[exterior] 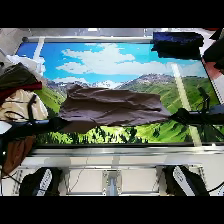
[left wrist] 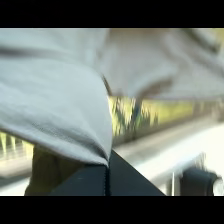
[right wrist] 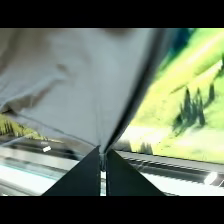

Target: Fold the shirts.

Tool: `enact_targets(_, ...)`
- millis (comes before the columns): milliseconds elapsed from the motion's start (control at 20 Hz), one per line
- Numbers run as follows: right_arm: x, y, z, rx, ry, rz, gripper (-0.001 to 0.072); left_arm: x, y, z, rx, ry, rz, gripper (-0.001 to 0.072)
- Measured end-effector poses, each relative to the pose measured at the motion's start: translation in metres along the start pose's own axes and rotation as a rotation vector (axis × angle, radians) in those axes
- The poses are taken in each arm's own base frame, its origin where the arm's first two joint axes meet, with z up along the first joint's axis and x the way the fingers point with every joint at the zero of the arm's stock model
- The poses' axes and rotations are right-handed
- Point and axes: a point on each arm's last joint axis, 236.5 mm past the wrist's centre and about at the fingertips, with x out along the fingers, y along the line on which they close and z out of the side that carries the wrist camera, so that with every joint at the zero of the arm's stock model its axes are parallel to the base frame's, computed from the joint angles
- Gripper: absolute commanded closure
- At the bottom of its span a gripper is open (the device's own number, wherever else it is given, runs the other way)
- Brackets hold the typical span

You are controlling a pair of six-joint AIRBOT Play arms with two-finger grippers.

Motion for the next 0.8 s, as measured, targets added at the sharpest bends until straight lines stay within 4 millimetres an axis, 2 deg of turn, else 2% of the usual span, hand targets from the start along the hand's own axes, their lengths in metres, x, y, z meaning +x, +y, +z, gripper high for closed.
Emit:
enact_targets(150, -0.027, 0.016, 0.008, -0.078, -0.059, -0.026, 0.07, -0.03, -0.011, 0.041, 0.039, -0.243, 0.051, 0.0702)
enact_targets(250, -0.031, 0.018, 0.013, -0.08, -0.074, -0.034, 0.07, -0.036, -0.011, 0.059, 0.038, -0.321, 0.066, 0.0702)
enact_targets(300, -0.031, 0.016, 0.016, -0.069, -0.072, -0.036, 0.07, -0.032, -0.01, 0.066, 0.037, -0.329, 0.067, 0.0702)
enact_targets(400, -0.026, 0.01, 0.022, -0.038, -0.064, -0.035, 0.07, -0.016, -0.008, 0.081, 0.061, -0.323, 0.067, 0.0702)
enact_targets(600, -0.007, -0.001, 0.033, 0.019, -0.033, -0.026, 0.07, 0.038, -0.002, 0.132, 0.184, -0.282, 0.118, 0.0702)
enact_targets(700, 0.008, -0.008, 0.038, 0.031, -0.012, -0.037, 0.07, 0.07, 0.011, 0.162, 0.246, -0.251, 0.177, 0.0702)
enact_targets(800, 0.027, -0.023, 0.044, 0.062, 0.009, -0.083, 0.07, 0.102, 0.029, 0.186, 0.28, -0.217, 0.221, 0.0702)
